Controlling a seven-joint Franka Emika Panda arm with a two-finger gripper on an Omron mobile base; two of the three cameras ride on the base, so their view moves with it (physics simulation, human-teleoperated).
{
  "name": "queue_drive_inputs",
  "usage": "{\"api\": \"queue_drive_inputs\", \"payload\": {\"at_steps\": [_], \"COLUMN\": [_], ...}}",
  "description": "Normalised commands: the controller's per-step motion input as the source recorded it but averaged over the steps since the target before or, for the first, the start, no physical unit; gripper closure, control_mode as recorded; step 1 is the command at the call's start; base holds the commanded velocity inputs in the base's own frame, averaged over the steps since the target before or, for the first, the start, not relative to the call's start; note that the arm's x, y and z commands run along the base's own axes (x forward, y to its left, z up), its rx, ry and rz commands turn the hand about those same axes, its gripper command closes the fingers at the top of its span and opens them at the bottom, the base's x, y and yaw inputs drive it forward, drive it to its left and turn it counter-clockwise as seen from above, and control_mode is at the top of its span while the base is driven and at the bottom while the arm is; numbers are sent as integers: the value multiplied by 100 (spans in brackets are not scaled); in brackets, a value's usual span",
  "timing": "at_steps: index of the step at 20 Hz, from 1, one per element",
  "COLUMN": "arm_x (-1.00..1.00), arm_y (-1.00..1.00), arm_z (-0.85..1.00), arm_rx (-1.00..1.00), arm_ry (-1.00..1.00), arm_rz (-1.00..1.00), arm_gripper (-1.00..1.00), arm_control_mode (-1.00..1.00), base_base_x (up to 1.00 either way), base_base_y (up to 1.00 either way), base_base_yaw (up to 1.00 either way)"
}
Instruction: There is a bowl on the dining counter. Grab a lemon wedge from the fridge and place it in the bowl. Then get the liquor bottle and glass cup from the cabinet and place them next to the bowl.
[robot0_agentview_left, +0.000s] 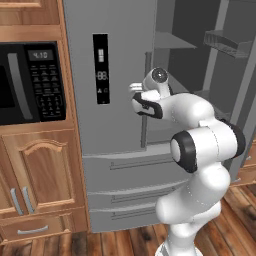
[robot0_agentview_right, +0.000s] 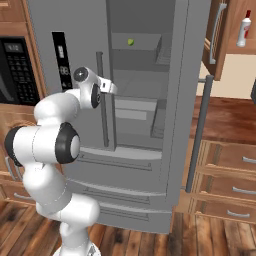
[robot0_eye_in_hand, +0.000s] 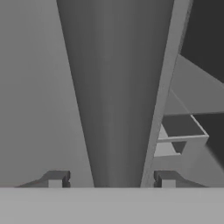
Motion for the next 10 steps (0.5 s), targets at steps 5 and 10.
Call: {"api": "queue_drive_inputs", "payload": {"at_steps": [5, 10], "arm_x": [2, -18], "arm_y": [31, 67], "arm_z": [-6, 0], "arm_rx": [0, 0], "arm_ry": [0, 0], "arm_rz": [1, 6], "arm_gripper": [100, 100], "arm_control_mode": [-100, -100], "base_base_x": [0, 0], "base_base_y": [0, 0], "base_base_yaw": [0, 0]}}
